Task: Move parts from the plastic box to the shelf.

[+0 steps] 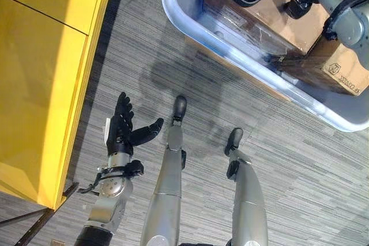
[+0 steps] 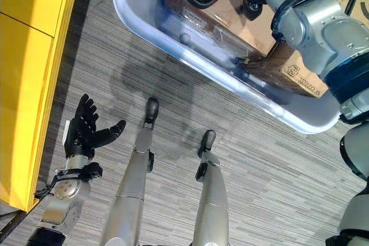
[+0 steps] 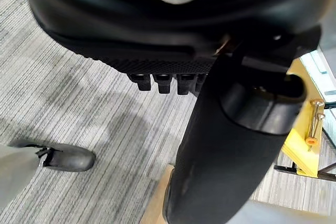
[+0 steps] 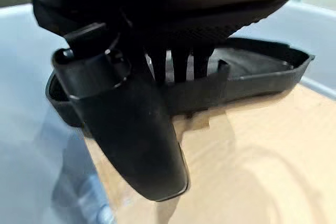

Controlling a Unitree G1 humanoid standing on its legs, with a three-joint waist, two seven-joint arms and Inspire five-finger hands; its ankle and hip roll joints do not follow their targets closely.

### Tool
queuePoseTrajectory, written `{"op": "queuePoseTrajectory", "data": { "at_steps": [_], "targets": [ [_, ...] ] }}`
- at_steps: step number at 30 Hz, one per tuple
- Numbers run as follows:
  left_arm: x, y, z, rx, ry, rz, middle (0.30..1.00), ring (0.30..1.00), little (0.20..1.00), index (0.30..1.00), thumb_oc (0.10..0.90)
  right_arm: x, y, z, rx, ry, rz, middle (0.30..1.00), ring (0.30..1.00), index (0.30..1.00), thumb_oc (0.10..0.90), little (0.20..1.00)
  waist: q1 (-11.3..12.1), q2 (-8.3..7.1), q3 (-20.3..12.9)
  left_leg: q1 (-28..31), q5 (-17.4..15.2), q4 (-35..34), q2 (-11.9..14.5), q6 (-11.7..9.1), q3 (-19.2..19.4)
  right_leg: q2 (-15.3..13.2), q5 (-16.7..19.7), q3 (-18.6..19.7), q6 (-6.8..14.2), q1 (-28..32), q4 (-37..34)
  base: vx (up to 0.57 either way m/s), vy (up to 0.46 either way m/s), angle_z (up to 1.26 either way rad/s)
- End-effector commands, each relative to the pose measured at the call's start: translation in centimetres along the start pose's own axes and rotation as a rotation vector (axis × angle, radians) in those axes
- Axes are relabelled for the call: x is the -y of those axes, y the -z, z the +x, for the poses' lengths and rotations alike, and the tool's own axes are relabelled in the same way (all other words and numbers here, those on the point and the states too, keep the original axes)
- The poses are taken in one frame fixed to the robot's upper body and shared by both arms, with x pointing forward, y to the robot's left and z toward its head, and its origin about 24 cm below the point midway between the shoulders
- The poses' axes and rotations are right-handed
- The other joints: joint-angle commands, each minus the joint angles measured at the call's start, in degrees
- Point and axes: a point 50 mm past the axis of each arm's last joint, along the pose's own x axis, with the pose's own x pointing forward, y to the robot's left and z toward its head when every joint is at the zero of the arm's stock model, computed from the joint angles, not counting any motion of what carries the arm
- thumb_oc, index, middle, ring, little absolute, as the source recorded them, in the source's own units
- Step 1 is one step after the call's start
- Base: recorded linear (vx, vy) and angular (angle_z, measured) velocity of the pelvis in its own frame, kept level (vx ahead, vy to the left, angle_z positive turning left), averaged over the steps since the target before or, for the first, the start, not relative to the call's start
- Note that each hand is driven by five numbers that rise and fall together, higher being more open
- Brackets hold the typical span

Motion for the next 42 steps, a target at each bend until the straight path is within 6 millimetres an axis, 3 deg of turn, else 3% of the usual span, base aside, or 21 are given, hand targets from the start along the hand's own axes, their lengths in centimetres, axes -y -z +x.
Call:
{"op": "queuePoseTrajectory", "data": {
  "at_steps": [1, 7, 8, 15, 19, 20, 27, 32, 38, 42],
  "targets": [
    [-0.1, -3.6, 0.8, 0.188, -0.003, -0.061, 1.000, 1.000, 1.000, 1.000, 0.900, -2.4, -0.5, -0.5, 0.027, -0.135, -0.068, 0.300, 0.300, 0.300, 0.400, 0.300, 1.64, -0.32, 0.29, 0.17, -7.79, 7.49, 2.19, -1.53, -1.66, 1.19, 2.14, -1.15, 1.20, 23.41, -17.61, 0.00, 0.000, 0.00],
    [0.0, -3.4, 0.8, 0.178, 0.001, -0.053, 1.000, 1.000, 1.000, 1.000, 0.900, -2.1, -2.5, -1.5, 0.117, -0.067, 0.064, 0.300, 0.300, 0.300, 0.400, 0.300, 1.57, -1.33, 0.29, 4.43, -6.45, 4.88, 2.62, -1.31, -1.85, 1.61, 2.85, -1.19, 1.26, 27.05, -19.57, -0.02, 0.006, 0.06],
    [-0.3, -3.1, 0.7, 0.162, 0.000, -0.041, 1.000, 1.000, 1.000, 1.000, 0.900, -2.2, -3.6, -2.2, 0.174, -0.067, 0.099, 0.300, 0.300, 0.300, 0.400, 0.300, 1.47, -1.87, 0.29, 6.62, -6.59, 4.41, 2.91, -1.36, -1.74, 1.64, 2.95, -1.23, 1.28, 28.91, -20.15, -0.04, 0.002, -0.03],
    [-0.9, -2.8, 0.3, 0.137, 0.022, -0.011, 1.000, 1.000, 1.000, 1.000, 0.900, -2.3, -4.6, -4.8, 0.257, -0.073, 0.186, 0.300, 0.300, 0.300, 0.400, 0.300, 2.14, -3.70, -0.81, 14.21, -6.20, 2.77, 3.74, -1.36, -0.93, 2.01, 3.76, -1.62, 1.39, 36.17, -22.71, -0.01, 0.002, -0.01],
    [-1.4, -2.2, -0.1, 0.099, 0.041, 0.019, 1.000, 1.000, 1.000, 1.000, 0.900, -2.7, -4.7, -7.3, 0.291, -0.098, 0.239, 0.300, 0.300, 0.300, 0.400, 0.300, 1.30, -5.04, -5.69, 19.81, -6.30, 1.15, 4.59, -1.46, -0.40, 2.02, 4.55, -1.91, 1.62, 41.16, -24.85, 0.05, -0.007, -0.22],
    [-1.4, -2.2, -0.1, 0.097, 0.043, 0.021, 1.000, 1.000, 1.000, 1.000, 0.900, -2.7, -4.7, -7.4, 0.290, -0.100, 0.242, 0.300, 0.300, 0.300, 0.400, 0.300, 1.43, -5.13, -5.64, 20.02, -6.28, 1.03, 4.57, -1.47, -0.37, 1.99, 4.62, -1.93, 1.62, 41.39, -25.02, 0.04, -0.017, -0.12],
    [-2.8, -2.6, -0.5, 0.103, 0.078, 0.112, 1.000, 1.000, 1.000, 1.000, 0.900, -1.0, -3.8, -9.9, 0.315, -0.092, 0.246, 0.300, 0.300, 0.300, 0.400, 0.300, 0.28, -6.64, -13.83, 28.86, -6.33, -2.44, 6.36, -1.55, 1.54, 1.32, 6.96, -1.40, 2.56, 47.84, -28.13, 0.06, -0.007, -0.09],
    [-3.3, -3.6, -0.4, 0.145, 0.100, 0.205, 1.000, 1.000, 1.000, 1.000, 0.900, 0.1, -2.7, -10.3, 0.299, -0.074, 0.253, 0.300, 0.300, 0.300, 0.400, 0.300, -0.48, -6.60, -17.71, 32.67, -5.63, -5.25, 6.96, -1.73, 2.70, 0.70, 8.55, -0.51, 3.05, 49.52, -29.34, 0.03, 0.009, -0.10],
    [-3.4, -6.6, 0.4, 0.301, 0.134, 0.405, 1.000, 1.000, 1.000, 1.000, 0.900, 1.4, -1.7, -10.2, 0.283, -0.038, 0.308, 0.300, 0.300, 0.300, 0.400, 0.300, -1.94, -6.42, -23.38, 38.76, -4.33, -10.46, 8.54, -2.42, 5.01, 0.56, 9.33, 1.25, 3.48, 51.40, -30.78, 0.05, -0.007, -0.11],
    [-3.1, -8.0, 0.7, 0.393, 0.127, 0.510, 1.000, 1.000, 1.000, 1.000, 0.900, 1.4, -1.5, -10.1, 0.276, -0.029, 0.323, 0.300, 0.300, 0.300, 0.400, 0.300, -2.45, -6.12, -25.01, 40.57, -3.99, -12.00, 9.09, -2.70, 5.68, 0.72, 8.83, 1.87, 3.52, 51.85, -30.92, 0.03, -0.017, -0.15]
  ]
}}
